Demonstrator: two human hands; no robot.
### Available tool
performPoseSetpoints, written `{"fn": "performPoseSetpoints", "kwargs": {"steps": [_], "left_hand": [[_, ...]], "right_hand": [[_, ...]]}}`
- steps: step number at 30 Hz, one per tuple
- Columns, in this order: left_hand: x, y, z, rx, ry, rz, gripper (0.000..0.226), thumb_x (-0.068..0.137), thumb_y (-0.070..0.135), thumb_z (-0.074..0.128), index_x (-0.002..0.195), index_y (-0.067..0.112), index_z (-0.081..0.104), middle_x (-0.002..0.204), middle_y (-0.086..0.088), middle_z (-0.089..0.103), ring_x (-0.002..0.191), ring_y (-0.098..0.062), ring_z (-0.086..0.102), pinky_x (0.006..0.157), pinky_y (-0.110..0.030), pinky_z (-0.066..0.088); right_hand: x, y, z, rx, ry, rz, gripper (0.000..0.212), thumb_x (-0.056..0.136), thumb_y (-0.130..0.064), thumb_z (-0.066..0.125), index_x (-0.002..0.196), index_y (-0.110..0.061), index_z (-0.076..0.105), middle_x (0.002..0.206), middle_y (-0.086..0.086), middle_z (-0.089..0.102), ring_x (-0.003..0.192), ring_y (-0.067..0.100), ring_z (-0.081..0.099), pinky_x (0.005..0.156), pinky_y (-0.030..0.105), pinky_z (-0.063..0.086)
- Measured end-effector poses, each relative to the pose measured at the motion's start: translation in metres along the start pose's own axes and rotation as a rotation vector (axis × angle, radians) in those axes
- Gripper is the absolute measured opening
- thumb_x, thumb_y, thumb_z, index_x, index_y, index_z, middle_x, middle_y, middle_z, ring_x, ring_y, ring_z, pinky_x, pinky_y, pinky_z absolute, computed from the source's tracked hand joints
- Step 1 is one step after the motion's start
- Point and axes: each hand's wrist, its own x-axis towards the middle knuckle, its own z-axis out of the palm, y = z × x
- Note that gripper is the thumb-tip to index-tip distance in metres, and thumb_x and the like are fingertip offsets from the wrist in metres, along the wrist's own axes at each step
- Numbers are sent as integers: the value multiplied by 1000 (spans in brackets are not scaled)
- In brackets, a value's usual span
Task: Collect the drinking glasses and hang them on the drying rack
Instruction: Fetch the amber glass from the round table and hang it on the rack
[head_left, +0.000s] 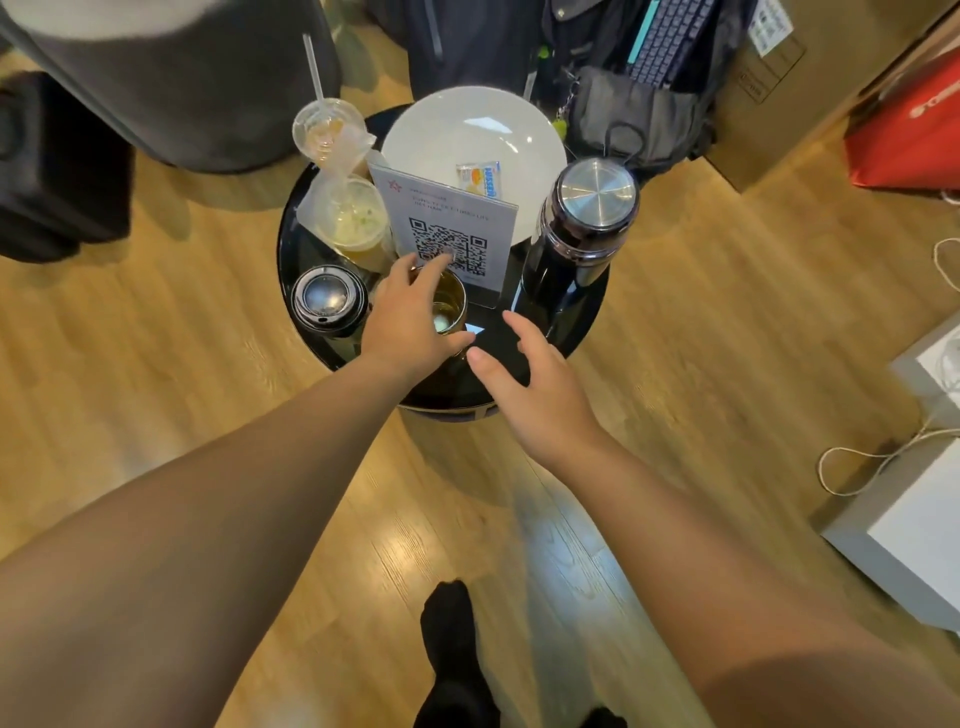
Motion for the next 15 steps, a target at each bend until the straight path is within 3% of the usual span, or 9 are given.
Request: {"fn": "performPoseSetpoints", "kwargs": {"steps": [6,8,11,13,15], "left_hand": [[5,-2,-5,26,-7,9,88,74,38,90,150,35,45,149,-3,46,134,-30,50,101,-46,54],[0,0,-12,-6,11,22,87,73,39,91,148,36,47,145,-1,48,132,-27,51,99,-45,55],[-11,13,-31,-84,55,57,86,71,40,91,145,38,48,143,2,48,130,-22,52,100,-40,54],[-21,30,-48,-128,78,94,84,72,42,91,143,39,48,143,4,49,129,-17,50,98,-32,51],[-34,52,-68,-171,86,148,82,71,44,91,141,41,48,141,6,49,124,-9,47,95,-25,46]], "right_hand": [[5,-2,-2,108,21,76,72,91,-71,56,155,-50,34,163,-3,40,146,21,41,101,39,42],[7,-3,-5,204,43,132,69,93,-69,57,155,-48,36,154,-6,47,140,20,47,106,46,49],[11,-7,-8,381,67,242,61,98,-63,55,154,-43,41,133,-18,52,124,15,50,89,47,60],[12,-12,-9,519,69,328,53,99,-65,54,146,-42,47,141,-11,51,123,18,50,77,44,63],[13,-15,-12,704,48,402,58,96,-70,55,145,-40,48,144,2,51,127,27,50,78,52,66]]}}
